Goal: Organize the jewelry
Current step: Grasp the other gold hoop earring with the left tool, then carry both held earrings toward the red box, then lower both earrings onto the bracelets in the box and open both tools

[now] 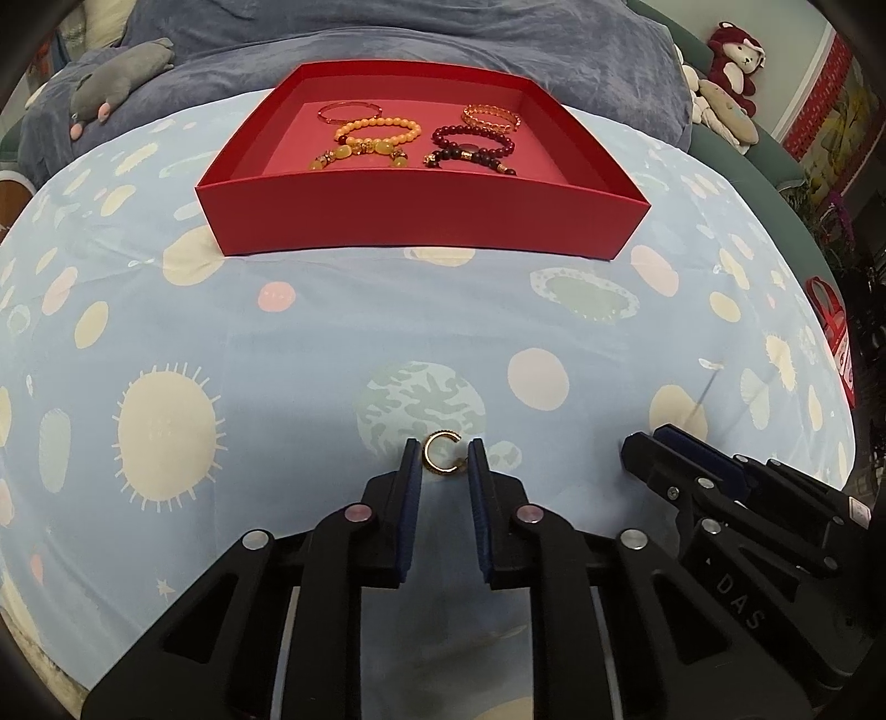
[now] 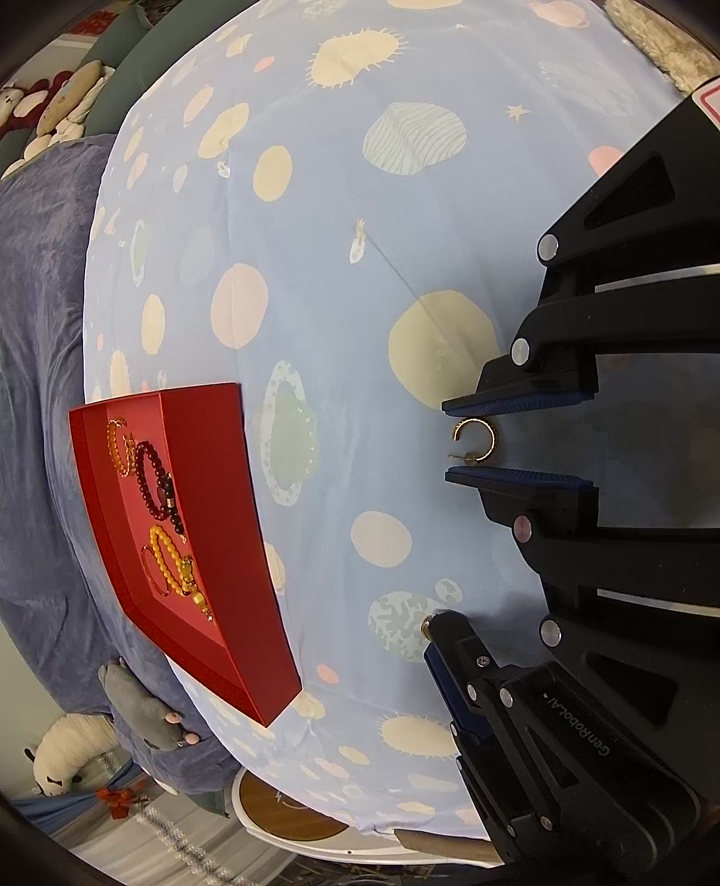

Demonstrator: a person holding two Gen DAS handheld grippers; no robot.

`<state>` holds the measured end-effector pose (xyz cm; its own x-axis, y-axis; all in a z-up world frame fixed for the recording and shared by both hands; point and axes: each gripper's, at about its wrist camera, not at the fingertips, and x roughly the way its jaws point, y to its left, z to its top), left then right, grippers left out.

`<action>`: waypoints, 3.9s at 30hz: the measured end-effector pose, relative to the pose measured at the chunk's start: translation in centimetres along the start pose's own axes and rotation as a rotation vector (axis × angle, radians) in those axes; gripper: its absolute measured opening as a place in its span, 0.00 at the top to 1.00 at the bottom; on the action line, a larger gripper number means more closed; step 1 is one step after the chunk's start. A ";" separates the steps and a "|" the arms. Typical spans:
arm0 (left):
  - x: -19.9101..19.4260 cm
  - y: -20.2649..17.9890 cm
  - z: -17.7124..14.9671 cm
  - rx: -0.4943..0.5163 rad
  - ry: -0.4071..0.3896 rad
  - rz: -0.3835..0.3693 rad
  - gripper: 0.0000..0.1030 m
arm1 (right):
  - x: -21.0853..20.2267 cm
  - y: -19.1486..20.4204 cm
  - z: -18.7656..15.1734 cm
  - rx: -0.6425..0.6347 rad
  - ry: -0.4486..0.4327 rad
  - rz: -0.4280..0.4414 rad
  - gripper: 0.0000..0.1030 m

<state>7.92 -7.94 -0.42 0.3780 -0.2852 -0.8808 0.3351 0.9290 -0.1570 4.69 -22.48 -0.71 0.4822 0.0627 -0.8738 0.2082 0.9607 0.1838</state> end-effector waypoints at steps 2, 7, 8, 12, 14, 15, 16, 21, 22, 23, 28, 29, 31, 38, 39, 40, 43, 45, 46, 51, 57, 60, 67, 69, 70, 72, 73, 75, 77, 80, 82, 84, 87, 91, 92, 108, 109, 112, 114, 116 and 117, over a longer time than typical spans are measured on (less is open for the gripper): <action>-0.1 0.1 -0.1 -0.001 0.000 -0.006 0.84 | 0.0 0.0 0.0 -0.001 0.000 0.001 0.83; -0.4 0.6 -0.2 -0.030 0.006 -0.027 0.85 | -0.4 0.1 0.0 -0.003 -0.005 0.007 0.83; -0.6 0.7 -0.2 -0.036 0.005 -0.028 0.85 | -0.5 0.2 0.1 -0.003 -0.007 0.009 0.83; -1.7 1.4 -0.3 -0.053 -0.006 -0.027 0.85 | -1.5 0.7 0.0 -0.008 -0.019 0.021 0.83; -2.3 1.6 -0.3 -0.056 -0.015 -0.023 0.85 | -2.0 1.1 -0.1 -0.013 -0.025 0.029 0.83; -2.7 1.7 -0.3 -0.058 -0.020 -0.020 0.85 | -2.2 1.4 -0.2 -0.017 -0.028 0.034 0.83; -3.0 1.8 -0.3 -0.060 -0.025 -0.018 0.85 | -2.5 1.7 -0.3 -0.023 -0.031 0.037 0.83; -4.6 1.7 -0.3 -0.055 -0.050 -0.003 0.85 | -3.8 3.1 -0.7 -0.055 -0.049 0.054 0.83; -4.9 1.6 -0.4 -0.051 -0.054 0.000 0.85 | -4.1 3.4 -0.7 -0.062 -0.054 0.058 0.83; -5.2 1.6 -0.4 -0.047 -0.058 0.004 0.85 | -4.4 3.7 -0.8 -0.068 -0.058 0.061 0.83; -6.6 1.5 -0.4 -0.039 -0.076 0.014 0.85 | -5.5 4.8 -0.9 -0.096 -0.080 0.071 0.83; -6.8 1.5 -0.4 -0.040 -0.080 0.015 0.85 | -5.8 5.0 -0.9 -0.100 -0.084 0.072 0.83; -7.3 1.6 -0.4 -0.043 -0.087 0.015 0.85 | -6.2 5.3 -0.9 -0.105 -0.092 0.074 0.83; -8.6 1.5 -0.4 -0.045 -0.105 0.019 0.85 | -7.3 6.0 -1.0 -0.117 -0.114 0.081 0.83; -8.7 1.5 -0.3 -0.044 -0.108 0.019 0.85 | -7.5 6.1 -0.9 -0.119 -0.116 0.082 0.83; -8.8 1.4 -0.3 -0.045 -0.111 0.019 0.85 | -7.6 6.2 -0.9 -0.120 -0.119 0.083 0.83; -9.1 1.4 0.1 -0.045 -0.122 0.014 0.84 | -7.8 6.2 -0.6 -0.116 -0.126 0.088 0.83; -9.2 1.3 0.5 -0.044 -0.130 0.017 0.84 | -7.8 6.3 -0.1 -0.117 -0.133 0.087 0.83; -9.2 1.3 0.8 -0.043 -0.132 0.018 0.84 | -7.8 6.3 0.3 -0.116 -0.137 0.087 0.83; -8.7 1.4 3.5 -0.039 -0.148 0.021 0.84 | -7.6 6.4 3.1 -0.126 -0.165 0.084 0.83; -8.2 1.5 9.1 -0.036 -0.196 0.013 0.84 | -7.1 6.4 8.6 -0.130 -0.222 0.082 0.83; -7.6 1.8 12.1 -0.040 -0.212 -0.003 0.84 | -6.5 6.5 11.4 -0.139 -0.247 0.072 0.83; -4.3 2.2 17.3 -0.028 -0.208 0.020 0.84 | -3.4 6.1 16.7 -0.134 -0.255 0.057 0.83; -2.9 2.5 18.4 -0.032 -0.196 0.025 0.84 | -2.1 6.0 17.8 -0.136 -0.243 0.051 0.83; -2.3 2.6 18.9 -0.035 -0.190 0.025 0.84 | -1.5 5.9 18.3 -0.135 -0.238 0.047 0.83; -1.0 2.9 19.7 -0.037 -0.178 0.032 0.84 | -0.4 5.7 18.9 -0.132 -0.227 0.042 0.83; -0.4 3.0 20.0 -0.036 -0.172 0.037 0.84 | 0.2 5.6 19.3 -0.130 -0.220 0.040 0.83; 0.8 3.2 20.5 -0.036 -0.160 0.045 0.84 | 1.4 5.4 19.9 -0.126 -0.208 0.035 0.83; 1.9 3.4 21.0 -0.038 -0.146 0.053 0.84 | 2.5 5.3 20.4 -0.123 -0.198 0.029 0.83; 3.2 4.0 21.6 -0.042 -0.130 0.063 0.84 | 3.9 5.3 20.8 -0.118 -0.185 0.026 0.83; 4.0 4.2 21.9 -0.045 -0.120 0.068 0.84 | 4.7 5.3 21.1 -0.115 -0.177 0.024 0.83; 4.6 4.5 22.0 -0.048 -0.113 0.071 0.84 | 5.3 5.3 21.2 -0.114 -0.170 0.023 0.83; 5.4 4.7 22.0 -0.047 -0.102 0.078 0.84 | 6.0 5.3 21.3 -0.119 -0.162 0.019 0.83; 6.2 4.9 21.9 -0.052 -0.089 0.082 0.84 | 6.6 5.3 21.4 -0.124 -0.155 0.014 0.83; 6.4 4.9 21.9 -0.053 -0.087 0.084 0.84 | 6.7 5.2 21.4 -0.125 -0.153 0.012 0.83; 7.9 5.1 22.3 -0.054 -0.067 0.099 0.84 | 7.8 5.2 21.7 -0.126 -0.137 0.012 0.82; 7.9 5.1 22.3 -0.055 -0.065 0.102 0.84 | 7.9 5.2 21.7 -0.125 -0.138 0.010 0.82; 8.0 5.0 22.3 -0.058 -0.065 0.104 0.79 | 7.9 5.2 21.7 -0.116 -0.141 0.010 0.82; 8.0 5.0 22.3 -0.056 -0.068 0.109 0.74 | 8.0 5.1 21.7 -0.117 -0.141 0.010 0.81; 8.0 5.0 22.3 -0.056 -0.066 0.111 0.72 | 8.0 5.1 21.7 -0.117 -0.140 0.010 0.81; 8.0 4.9 22.3 -0.055 -0.067 0.115 0.69 | 8.1 5.1 21.7 -0.117 -0.138 0.009 0.81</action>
<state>31.83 -10.90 1.72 0.4685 -0.1892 -0.8630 0.2394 0.9674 -0.0822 28.10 -22.93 2.96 0.5973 0.0411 -0.8009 0.1070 0.9857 0.1304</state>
